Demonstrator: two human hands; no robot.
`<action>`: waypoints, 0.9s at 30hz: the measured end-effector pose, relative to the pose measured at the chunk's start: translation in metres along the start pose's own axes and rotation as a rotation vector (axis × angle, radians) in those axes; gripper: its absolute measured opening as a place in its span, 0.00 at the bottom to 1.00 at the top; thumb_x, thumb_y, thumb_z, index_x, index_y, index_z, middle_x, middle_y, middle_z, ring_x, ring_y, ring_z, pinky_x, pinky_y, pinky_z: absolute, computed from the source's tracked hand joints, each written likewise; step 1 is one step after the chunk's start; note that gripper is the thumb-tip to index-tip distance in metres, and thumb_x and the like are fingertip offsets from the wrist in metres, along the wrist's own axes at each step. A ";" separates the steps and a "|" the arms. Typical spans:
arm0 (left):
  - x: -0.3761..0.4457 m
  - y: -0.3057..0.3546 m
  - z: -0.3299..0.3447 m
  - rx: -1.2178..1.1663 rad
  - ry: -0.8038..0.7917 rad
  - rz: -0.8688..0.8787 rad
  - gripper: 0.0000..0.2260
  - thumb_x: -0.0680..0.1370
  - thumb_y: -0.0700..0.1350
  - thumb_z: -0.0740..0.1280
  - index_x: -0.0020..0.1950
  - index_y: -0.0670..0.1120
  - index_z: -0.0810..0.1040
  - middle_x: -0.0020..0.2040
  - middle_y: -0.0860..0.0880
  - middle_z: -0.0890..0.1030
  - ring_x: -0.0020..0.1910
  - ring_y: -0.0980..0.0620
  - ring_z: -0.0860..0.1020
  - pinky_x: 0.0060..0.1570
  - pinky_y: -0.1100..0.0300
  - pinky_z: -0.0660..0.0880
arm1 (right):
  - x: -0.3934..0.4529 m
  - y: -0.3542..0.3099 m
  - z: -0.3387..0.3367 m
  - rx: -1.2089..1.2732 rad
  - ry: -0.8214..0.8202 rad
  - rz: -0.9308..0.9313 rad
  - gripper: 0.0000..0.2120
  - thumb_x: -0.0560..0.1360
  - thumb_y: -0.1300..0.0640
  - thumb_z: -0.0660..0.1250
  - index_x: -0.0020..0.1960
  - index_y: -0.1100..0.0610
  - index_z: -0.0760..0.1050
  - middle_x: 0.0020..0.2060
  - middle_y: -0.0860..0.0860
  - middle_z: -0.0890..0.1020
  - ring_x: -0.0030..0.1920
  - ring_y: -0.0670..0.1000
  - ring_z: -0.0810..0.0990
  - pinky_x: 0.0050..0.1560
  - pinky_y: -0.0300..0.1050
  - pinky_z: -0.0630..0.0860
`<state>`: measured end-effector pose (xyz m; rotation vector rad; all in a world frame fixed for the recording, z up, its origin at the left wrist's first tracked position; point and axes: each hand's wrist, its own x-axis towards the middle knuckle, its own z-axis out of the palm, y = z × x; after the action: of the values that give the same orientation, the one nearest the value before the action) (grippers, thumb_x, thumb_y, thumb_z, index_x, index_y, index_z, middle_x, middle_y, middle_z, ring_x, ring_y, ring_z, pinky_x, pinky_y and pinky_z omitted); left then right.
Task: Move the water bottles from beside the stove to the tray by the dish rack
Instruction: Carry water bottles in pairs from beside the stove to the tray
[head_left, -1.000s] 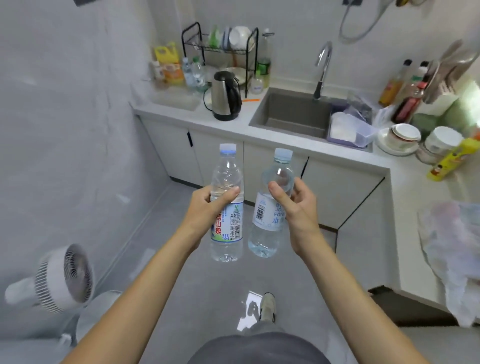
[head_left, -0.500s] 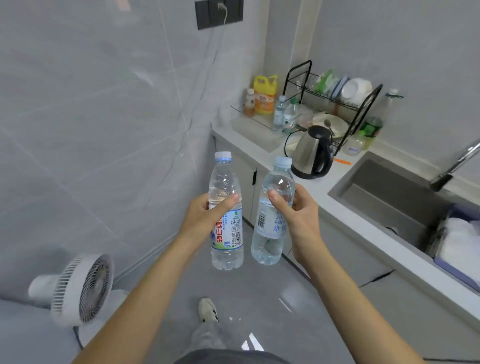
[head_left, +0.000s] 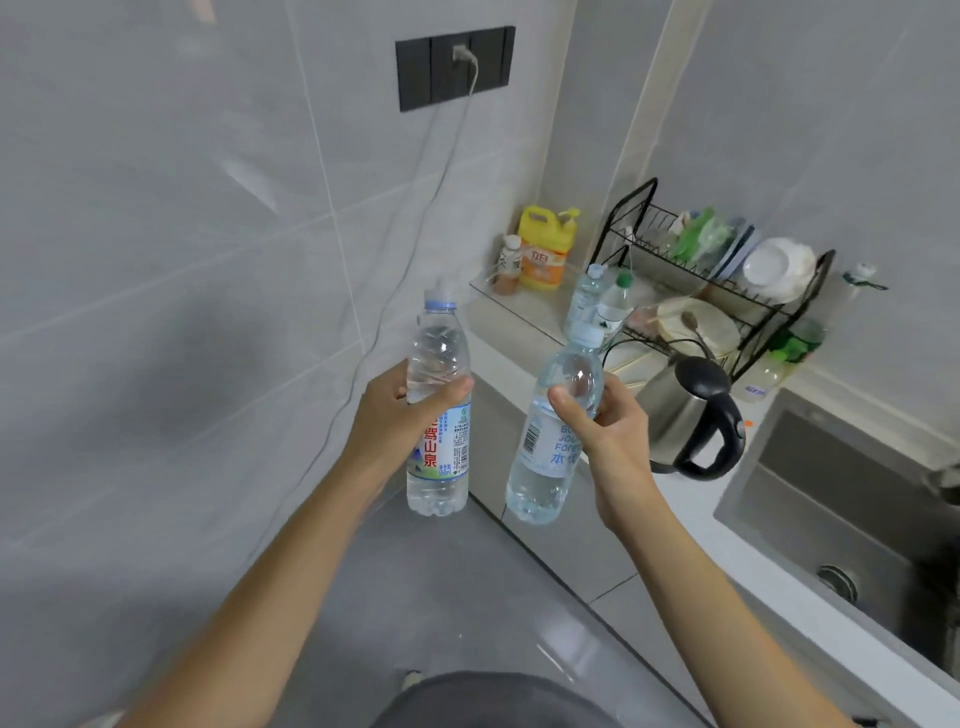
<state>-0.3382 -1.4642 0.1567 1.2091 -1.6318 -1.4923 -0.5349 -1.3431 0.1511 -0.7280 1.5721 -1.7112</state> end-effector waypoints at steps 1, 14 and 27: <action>0.016 0.002 0.002 0.007 -0.007 0.013 0.09 0.76 0.56 0.77 0.52 0.54 0.84 0.45 0.55 0.89 0.43 0.56 0.88 0.35 0.61 0.78 | 0.014 0.001 0.002 0.001 0.016 0.005 0.18 0.73 0.55 0.80 0.61 0.55 0.81 0.54 0.55 0.87 0.54 0.51 0.87 0.51 0.41 0.82; 0.248 0.026 0.072 0.131 0.021 0.079 0.22 0.65 0.65 0.78 0.52 0.55 0.83 0.47 0.56 0.88 0.47 0.57 0.87 0.53 0.44 0.84 | 0.247 0.014 -0.008 0.039 0.155 0.008 0.20 0.74 0.57 0.79 0.63 0.57 0.79 0.54 0.55 0.87 0.53 0.53 0.88 0.49 0.43 0.84; 0.441 0.036 0.147 0.401 0.046 0.105 0.25 0.64 0.67 0.79 0.56 0.59 0.81 0.47 0.61 0.87 0.48 0.60 0.85 0.50 0.54 0.82 | 0.438 0.051 -0.038 -0.604 0.107 0.002 0.28 0.68 0.44 0.82 0.62 0.48 0.74 0.52 0.42 0.82 0.52 0.46 0.81 0.50 0.45 0.78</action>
<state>-0.6518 -1.8049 0.1047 1.3287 -1.9916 -1.0950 -0.8227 -1.6701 0.0750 -0.9281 2.1965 -1.2832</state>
